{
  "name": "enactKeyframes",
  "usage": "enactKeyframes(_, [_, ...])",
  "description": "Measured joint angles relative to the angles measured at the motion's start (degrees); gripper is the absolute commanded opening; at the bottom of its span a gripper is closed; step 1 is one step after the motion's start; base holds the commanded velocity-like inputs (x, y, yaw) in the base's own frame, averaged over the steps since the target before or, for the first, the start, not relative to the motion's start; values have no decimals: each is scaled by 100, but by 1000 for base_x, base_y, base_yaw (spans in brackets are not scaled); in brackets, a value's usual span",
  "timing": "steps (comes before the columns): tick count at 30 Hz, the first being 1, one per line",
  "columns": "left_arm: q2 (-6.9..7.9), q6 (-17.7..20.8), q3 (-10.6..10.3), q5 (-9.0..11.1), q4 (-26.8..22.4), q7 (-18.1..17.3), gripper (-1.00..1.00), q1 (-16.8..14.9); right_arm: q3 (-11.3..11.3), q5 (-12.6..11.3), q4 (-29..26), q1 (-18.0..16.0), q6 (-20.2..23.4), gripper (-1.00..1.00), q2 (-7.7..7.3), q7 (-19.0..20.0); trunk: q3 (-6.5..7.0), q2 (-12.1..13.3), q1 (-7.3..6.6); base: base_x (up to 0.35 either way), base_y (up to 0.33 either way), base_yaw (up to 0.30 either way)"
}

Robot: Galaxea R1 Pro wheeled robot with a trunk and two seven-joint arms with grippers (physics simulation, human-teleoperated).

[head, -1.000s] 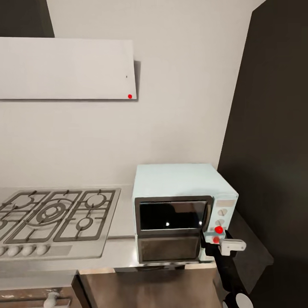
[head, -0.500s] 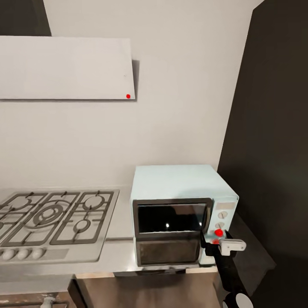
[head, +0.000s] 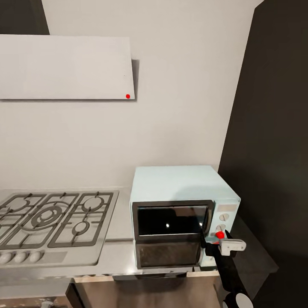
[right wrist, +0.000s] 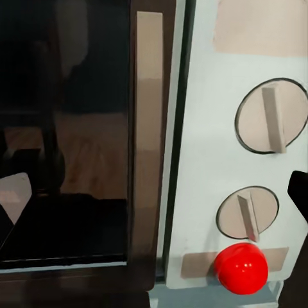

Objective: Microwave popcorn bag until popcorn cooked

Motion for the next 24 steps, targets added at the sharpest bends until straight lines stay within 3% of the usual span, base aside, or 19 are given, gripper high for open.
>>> enactKeyframes(24, [0,0,5,0,0,0,100,0,0,0,5,0,0,100,0,3,0,0,0,47,0,0])
